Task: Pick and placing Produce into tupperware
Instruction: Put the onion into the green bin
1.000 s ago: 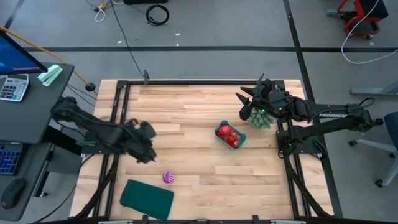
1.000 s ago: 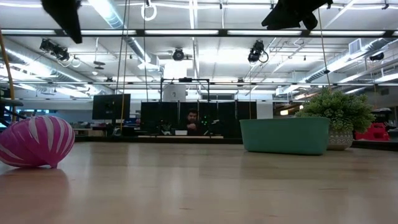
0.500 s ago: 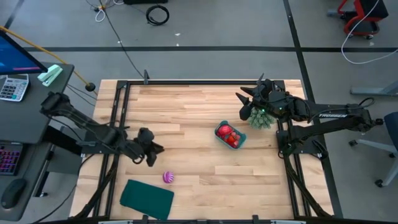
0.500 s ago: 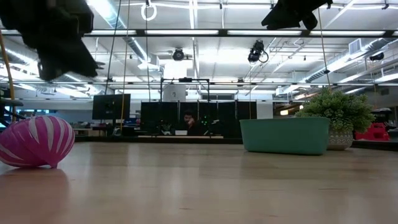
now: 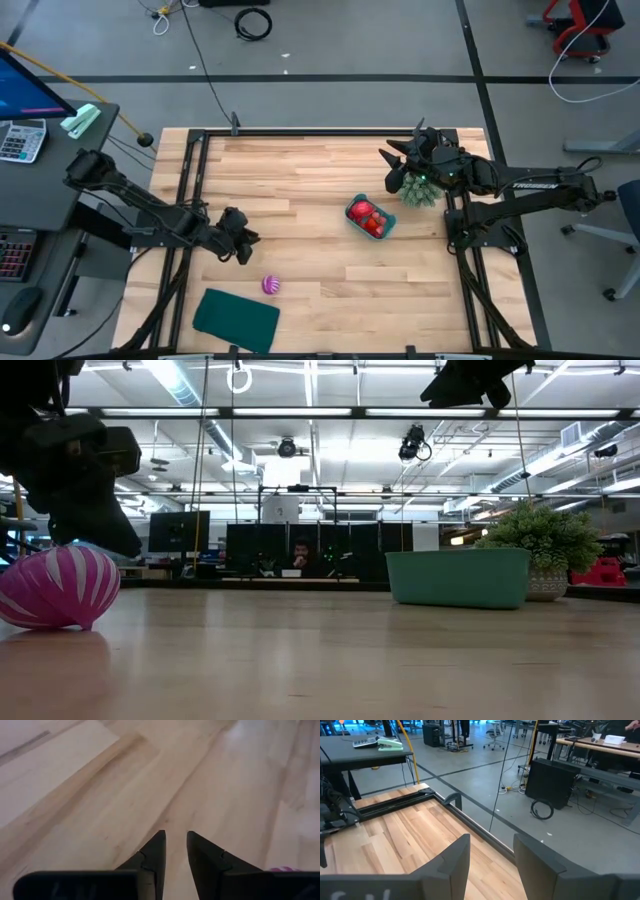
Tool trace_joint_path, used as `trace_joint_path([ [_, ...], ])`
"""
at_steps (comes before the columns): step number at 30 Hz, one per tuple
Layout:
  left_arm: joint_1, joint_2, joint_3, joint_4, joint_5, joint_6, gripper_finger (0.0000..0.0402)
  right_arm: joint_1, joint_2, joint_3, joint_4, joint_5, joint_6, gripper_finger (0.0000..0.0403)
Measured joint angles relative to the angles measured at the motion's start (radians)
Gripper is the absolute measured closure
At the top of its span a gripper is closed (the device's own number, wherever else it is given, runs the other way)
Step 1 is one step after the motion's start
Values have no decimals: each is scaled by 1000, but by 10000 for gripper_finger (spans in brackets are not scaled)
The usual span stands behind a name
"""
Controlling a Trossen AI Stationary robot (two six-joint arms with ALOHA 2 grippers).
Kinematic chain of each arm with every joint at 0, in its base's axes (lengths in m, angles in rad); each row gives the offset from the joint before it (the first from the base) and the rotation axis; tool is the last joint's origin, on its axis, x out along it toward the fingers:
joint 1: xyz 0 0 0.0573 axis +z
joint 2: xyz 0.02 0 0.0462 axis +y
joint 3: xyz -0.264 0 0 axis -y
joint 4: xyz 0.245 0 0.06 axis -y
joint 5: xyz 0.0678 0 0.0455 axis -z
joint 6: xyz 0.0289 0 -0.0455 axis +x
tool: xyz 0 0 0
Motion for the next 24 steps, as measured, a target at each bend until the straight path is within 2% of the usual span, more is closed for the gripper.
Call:
trace_joint_path([
  [5, 2, 0, -9, 7, -21, -3, 316, 0, 0, 0, 0, 0, 0, 243],
  [16, 2, 1, -8, 160, -44, 16, 318, 0, 0, 0, 0, 0, 0, 243],
  [24, -33, 101, -7, 335, -41, 135, 282, 0, 0, 0, 0, 0, -1, 243],
])
